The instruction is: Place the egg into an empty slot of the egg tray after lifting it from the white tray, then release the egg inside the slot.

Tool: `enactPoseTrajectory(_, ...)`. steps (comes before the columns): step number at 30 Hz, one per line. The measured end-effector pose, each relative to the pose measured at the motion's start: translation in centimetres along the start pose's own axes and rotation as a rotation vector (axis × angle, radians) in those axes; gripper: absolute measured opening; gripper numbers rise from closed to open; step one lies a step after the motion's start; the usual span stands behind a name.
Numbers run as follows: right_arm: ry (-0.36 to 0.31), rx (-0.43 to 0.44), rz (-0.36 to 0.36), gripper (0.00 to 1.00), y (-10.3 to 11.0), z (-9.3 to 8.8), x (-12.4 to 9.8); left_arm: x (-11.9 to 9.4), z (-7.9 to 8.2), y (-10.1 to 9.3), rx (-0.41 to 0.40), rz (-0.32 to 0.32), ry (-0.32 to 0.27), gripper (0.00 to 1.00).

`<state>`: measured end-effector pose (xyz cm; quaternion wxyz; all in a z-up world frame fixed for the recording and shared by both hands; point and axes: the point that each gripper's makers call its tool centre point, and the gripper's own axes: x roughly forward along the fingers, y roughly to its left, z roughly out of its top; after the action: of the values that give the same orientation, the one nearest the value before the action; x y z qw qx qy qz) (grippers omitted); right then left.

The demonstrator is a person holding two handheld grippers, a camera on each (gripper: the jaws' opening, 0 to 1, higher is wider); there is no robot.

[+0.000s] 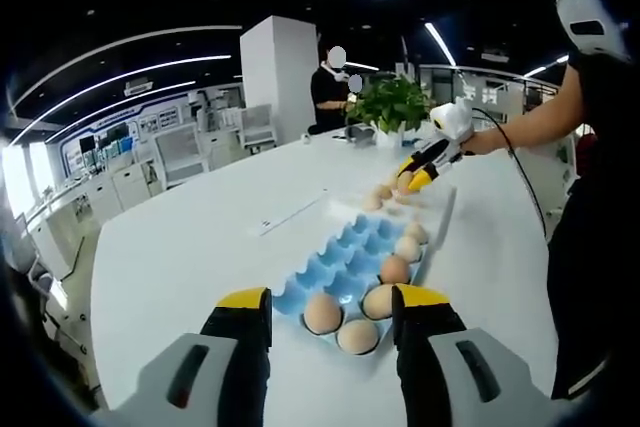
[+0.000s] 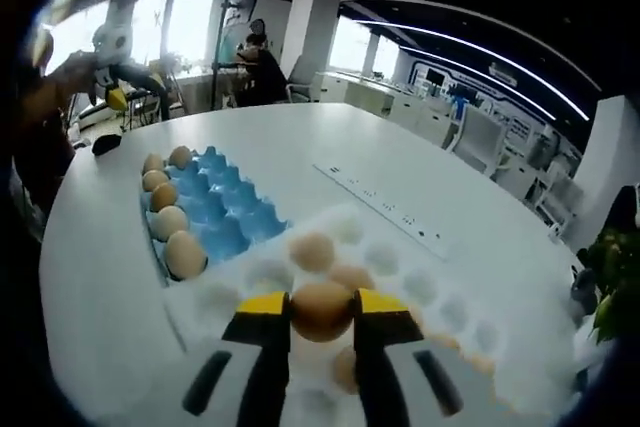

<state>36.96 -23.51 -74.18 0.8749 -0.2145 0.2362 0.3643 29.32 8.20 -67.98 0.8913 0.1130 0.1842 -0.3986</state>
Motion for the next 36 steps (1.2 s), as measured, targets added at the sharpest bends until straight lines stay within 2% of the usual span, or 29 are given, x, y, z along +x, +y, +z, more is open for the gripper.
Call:
enactPoseTrajectory(25, -0.024, -0.013, 0.032, 0.23, 1.1, 1.1, -0.3, 0.0, 0.3, -0.2, 0.001, -0.003, -0.008, 0.48)
enactPoseTrajectory(36, -0.06, -0.029, 0.071, 0.23, 2.5, 3.0, 0.2, 0.1, 0.7, -0.7, 0.004, -0.024, -0.021, 0.49)
